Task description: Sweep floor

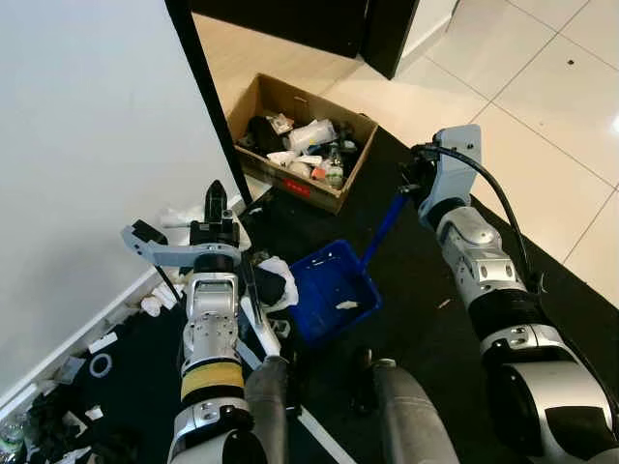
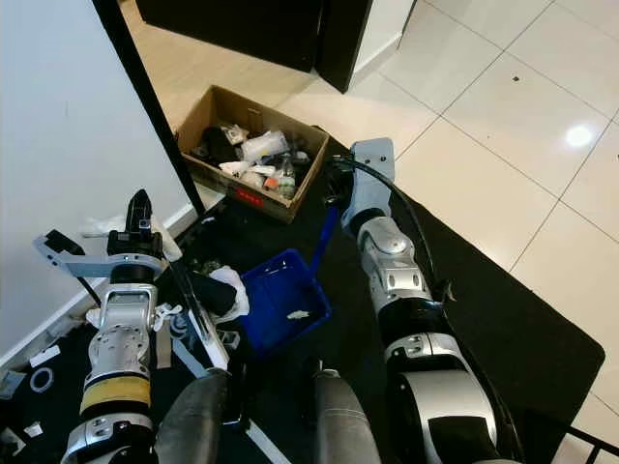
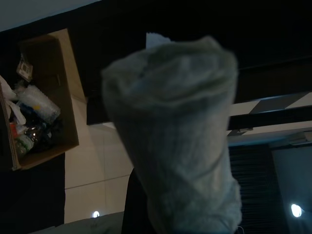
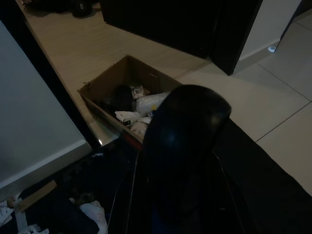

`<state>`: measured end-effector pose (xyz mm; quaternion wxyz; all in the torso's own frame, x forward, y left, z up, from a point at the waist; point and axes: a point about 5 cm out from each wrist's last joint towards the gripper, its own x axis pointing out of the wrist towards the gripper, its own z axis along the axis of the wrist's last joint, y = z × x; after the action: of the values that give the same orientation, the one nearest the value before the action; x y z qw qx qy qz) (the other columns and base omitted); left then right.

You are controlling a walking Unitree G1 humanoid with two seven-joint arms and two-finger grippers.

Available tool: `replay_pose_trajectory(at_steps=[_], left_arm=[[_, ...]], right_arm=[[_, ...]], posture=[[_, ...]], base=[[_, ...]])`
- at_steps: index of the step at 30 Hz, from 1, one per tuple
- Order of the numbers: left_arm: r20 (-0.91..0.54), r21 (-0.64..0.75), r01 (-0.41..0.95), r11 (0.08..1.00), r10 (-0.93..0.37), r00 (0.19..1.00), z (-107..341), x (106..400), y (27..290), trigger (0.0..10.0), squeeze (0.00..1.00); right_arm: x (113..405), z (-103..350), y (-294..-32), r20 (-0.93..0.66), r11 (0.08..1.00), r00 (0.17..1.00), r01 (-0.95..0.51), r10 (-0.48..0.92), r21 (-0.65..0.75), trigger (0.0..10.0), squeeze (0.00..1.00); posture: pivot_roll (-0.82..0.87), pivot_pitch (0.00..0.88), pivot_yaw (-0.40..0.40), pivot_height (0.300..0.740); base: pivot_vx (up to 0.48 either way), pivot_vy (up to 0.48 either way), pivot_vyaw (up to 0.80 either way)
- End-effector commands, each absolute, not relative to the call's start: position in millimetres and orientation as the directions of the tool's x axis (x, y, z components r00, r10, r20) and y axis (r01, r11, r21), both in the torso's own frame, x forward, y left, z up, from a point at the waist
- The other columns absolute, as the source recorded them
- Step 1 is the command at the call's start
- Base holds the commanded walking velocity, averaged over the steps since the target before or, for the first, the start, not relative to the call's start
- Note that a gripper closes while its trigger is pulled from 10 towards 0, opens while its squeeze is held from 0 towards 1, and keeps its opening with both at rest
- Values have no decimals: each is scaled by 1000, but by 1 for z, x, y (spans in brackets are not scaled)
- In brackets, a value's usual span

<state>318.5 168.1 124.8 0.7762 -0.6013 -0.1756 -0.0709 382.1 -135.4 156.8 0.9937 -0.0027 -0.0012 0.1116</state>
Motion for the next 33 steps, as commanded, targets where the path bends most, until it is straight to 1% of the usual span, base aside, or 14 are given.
replay_pose_trajectory(at_steps=[1,10,11,12,13,14,16,21,24,25,26,27,30,33], left_arm=[[400,-916,398,49,69,914,131,323,125,10000,0],[442,-896,441,51,8,897,143,315,115,10000,0],[466,-874,470,125,-62,883,149,311,114,10000,0],[466,-874,470,125,-62,883,149,311,114,10000,0],[486,-838,499,222,-112,866,154,308,115,10000,0],[486,-838,499,222,-112,866,154,308,115,10000,0],[503,-803,516,299,-126,855,161,304,128,10000,0],[520,-784,521,336,-102,848,173,298,152,10000,0],[534,-717,520,465,-113,838,186,291,177,10000,0],[534,-717,520,465,-113,838,186,291,177,10000,0],[542,-653,509,562,-123,831,196,286,193,10000,0],[542,-653,509,562,-123,831,196,286,193,10000,0],[545,-514,471,717,-151,825,212,278,218,10000,0],[553,-436,451,779,-163,817,225,273,232,10000,0]], right_arm=[[376,137,-134,-69,974,972,-223,226,43,10000,0],[376,138,-135,-67,974,973,-220,223,43,10000,0],[376,138,-135,-66,974,972,-222,224,45,10000,0],[376,138,-135,-66,974,972,-222,224,45,10000,0],[376,138,-134,-65,974,972,-222,225,47,10000,0],[376,138,-134,-65,974,972,-222,225,47,10000,0],[377,138,-134,-64,974,973,-220,223,50,10000,0],[377,138,-134,-65,974,973,-218,221,54,10000,0],[378,139,-134,-61,974,973,-218,221,57,10000,0],[378,139,-134,-61,974,973,-218,221,57,10000,0],[379,140,-133,-59,974,973,-218,222,60,10000,0],[379,140,-133,-59,974,973,-218,222,60,10000,0],[379,139,-132,-60,974,973,-219,223,61,10000,0],[379,138,-132,-61,974,973,-220,224,62,10000,0]], posture=[[-69,369,-31,740],[-57,368,-28,740],[-46,366,-24,740],[-46,366,-24,740],[-40,363,-22,740],[-40,363,-22,740],[-25,357,-19,740],[-15,354,-17,740],[-1,346,-15,740],[-1,346,-15,740],[9,341,-13,740],[9,341,-13,740],[15,339,-13,740],[22,337,-13,740]], base=[[0,0,0],[0,0,0],[0,0,0],[0,0,0],[0,0,0],[0,0,0],[0,0,0],[0,0,0],[0,0,0],[0,0,0],[0,0,0],[0,0,0],[0,0,0],[0,0,0]])
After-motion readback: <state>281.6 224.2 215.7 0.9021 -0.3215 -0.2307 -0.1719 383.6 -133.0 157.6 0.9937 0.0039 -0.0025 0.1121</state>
